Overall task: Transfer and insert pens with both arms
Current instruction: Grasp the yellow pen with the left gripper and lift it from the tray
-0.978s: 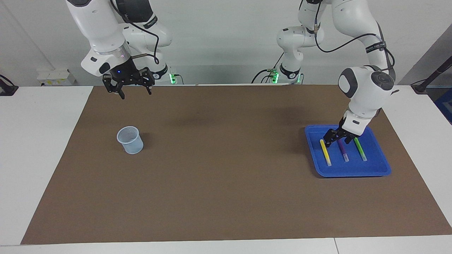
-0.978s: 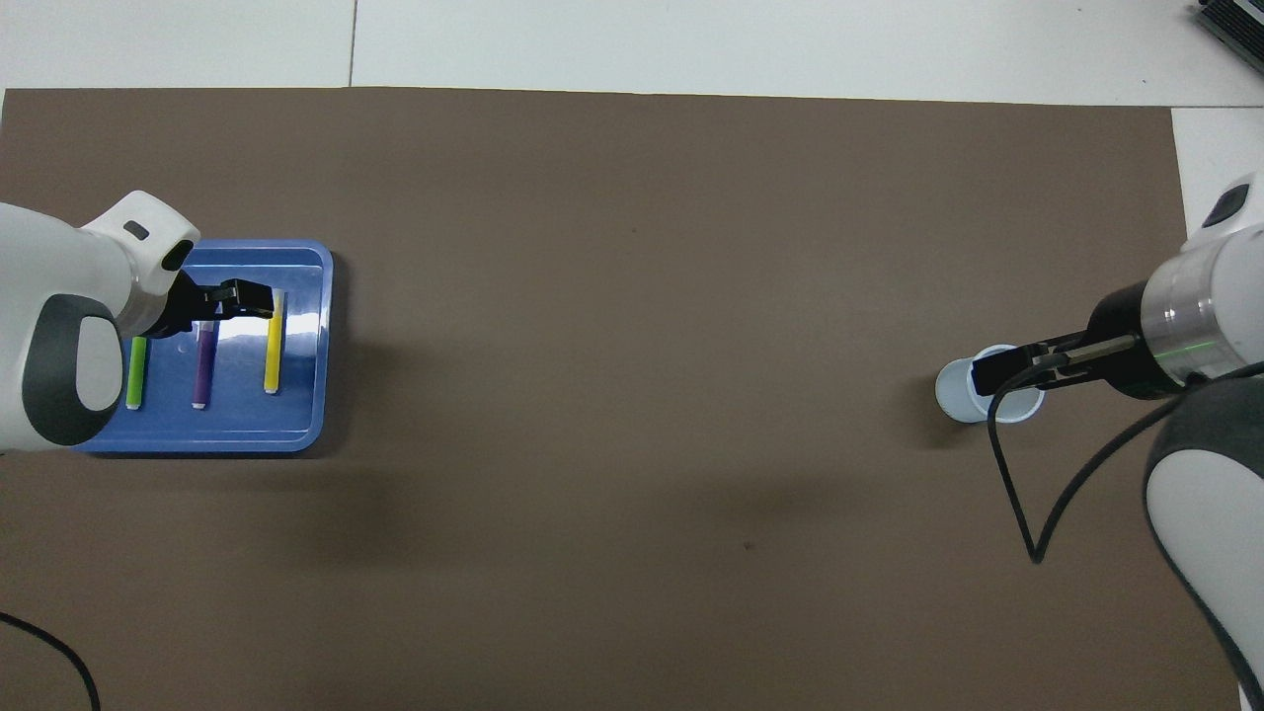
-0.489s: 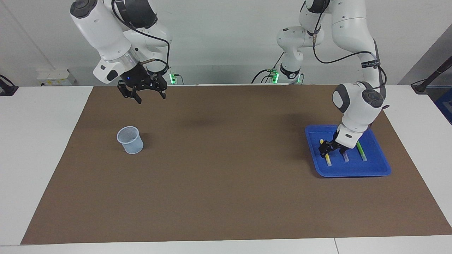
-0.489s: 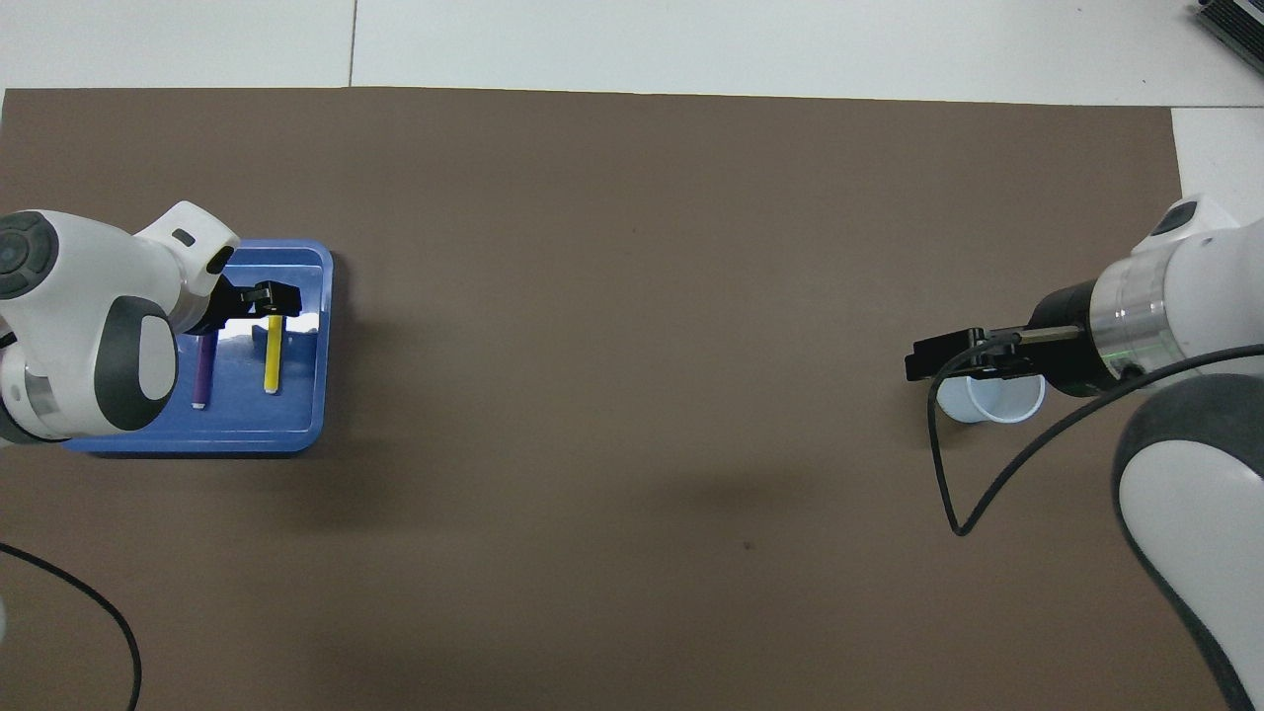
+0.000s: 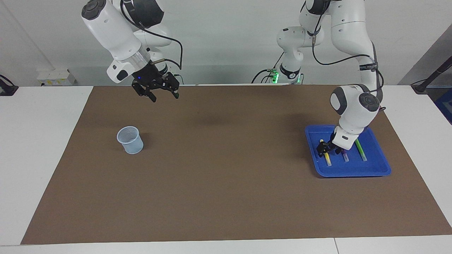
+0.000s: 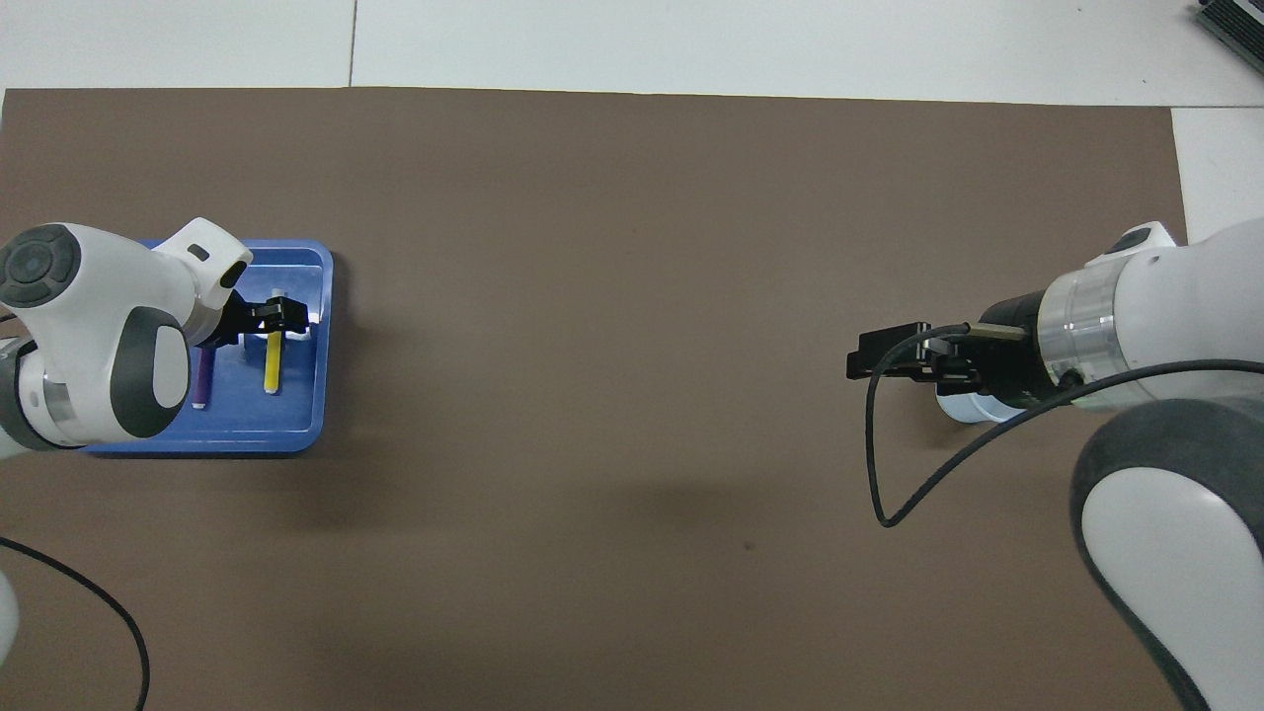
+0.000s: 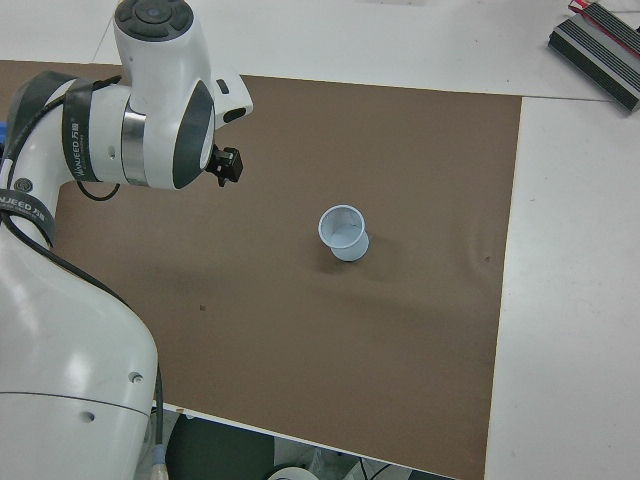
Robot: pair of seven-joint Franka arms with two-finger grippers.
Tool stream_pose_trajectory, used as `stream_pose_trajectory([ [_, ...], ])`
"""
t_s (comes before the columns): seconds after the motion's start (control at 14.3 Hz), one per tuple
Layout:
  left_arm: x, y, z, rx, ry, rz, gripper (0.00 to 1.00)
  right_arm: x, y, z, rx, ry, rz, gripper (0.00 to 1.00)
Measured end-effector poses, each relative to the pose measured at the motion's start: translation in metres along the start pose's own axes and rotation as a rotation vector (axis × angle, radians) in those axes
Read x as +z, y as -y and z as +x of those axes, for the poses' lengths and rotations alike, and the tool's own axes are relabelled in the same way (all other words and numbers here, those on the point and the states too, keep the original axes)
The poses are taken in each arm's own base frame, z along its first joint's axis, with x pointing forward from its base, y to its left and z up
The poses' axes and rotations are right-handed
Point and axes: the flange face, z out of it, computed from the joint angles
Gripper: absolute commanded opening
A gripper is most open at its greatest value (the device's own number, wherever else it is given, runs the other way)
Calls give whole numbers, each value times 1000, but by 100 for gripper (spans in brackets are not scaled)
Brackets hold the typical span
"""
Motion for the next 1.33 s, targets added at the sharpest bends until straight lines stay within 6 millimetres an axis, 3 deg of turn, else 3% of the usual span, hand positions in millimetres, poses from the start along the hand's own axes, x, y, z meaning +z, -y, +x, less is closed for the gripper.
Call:
stream_pose_trajectory([
  [0.28,5,-1,-4,2,10,0,72,10,1,-5,48,8,12,100],
  [0.42,4,-1,-4,2,10,0,48,16,12,-13,32,17,10,100],
  [0.84,-1,-4,-3,6,-3,-3,4,21,32,-28,-7,28,7,100],
  [0.91,-2,-6,-3,8,-4,-5,0,22,36,-30,-13,30,6,100],
  [1.33,-2,-6,-3,8,-4,-5,0,23,38,-32,-18,33,6,100],
])
